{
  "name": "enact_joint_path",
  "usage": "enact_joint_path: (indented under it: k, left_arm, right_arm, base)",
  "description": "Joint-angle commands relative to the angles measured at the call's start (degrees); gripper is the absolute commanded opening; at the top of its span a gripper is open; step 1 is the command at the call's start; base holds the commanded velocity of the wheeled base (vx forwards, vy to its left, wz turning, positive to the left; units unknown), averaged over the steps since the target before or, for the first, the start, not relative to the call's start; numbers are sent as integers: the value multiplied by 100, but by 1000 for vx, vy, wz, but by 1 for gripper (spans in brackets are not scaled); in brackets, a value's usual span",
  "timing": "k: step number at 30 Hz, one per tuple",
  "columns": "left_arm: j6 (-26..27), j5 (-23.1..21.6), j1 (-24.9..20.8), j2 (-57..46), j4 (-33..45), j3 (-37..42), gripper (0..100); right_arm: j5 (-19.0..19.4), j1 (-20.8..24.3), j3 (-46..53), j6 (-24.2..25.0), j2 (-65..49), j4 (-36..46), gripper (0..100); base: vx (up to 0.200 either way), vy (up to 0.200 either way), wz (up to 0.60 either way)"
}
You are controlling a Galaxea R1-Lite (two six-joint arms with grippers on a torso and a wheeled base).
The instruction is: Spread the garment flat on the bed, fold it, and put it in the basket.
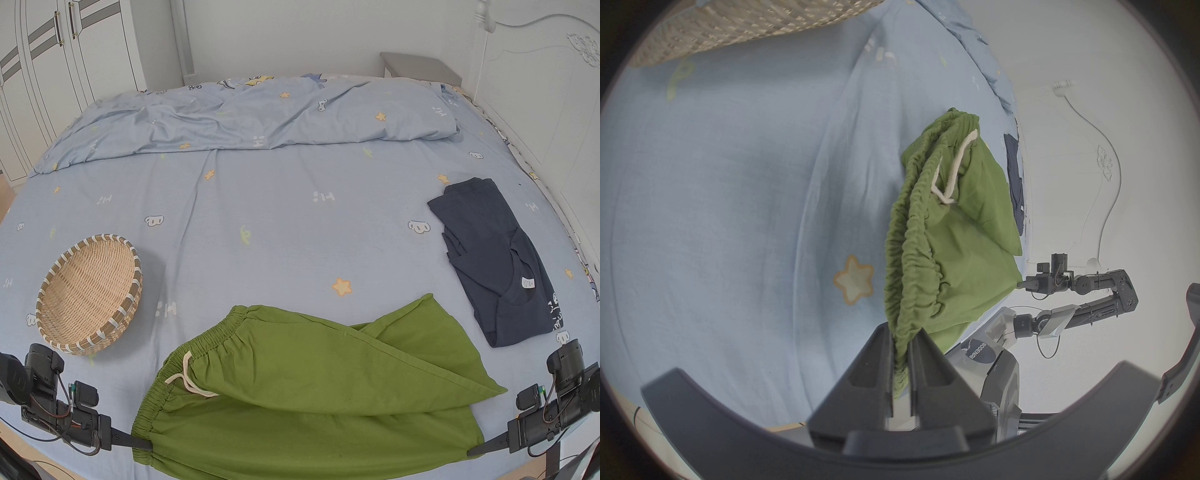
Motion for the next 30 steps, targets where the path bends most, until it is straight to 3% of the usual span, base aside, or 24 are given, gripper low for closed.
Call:
enact_joint_path:
  k: [1,17,18,19,30]
  left_arm:
    - [10,107,-66,27,-8,84,0]
    - [27,151,-207,300,-16,93,0]
    - [36,159,-207,300,-16,102,100]
    - [45,186,-207,300,-16,102,100]
    - [36,239,-145,-26,63,14,100]
  right_arm:
    - [-63,30,100,1,167,-67,0]
    - [-309,249,302,-17,686,-726,0]
    - [-309,249,302,-17,686,-735,0]
    - [-309,249,302,-25,686,-735,100]
    - [-265,170,355,-34,466,-779,100]
  base:
    - [0,0,0]
    - [0,0,0]
    - [0,0,0]
    - [0,0,0]
    - [0,0,0]
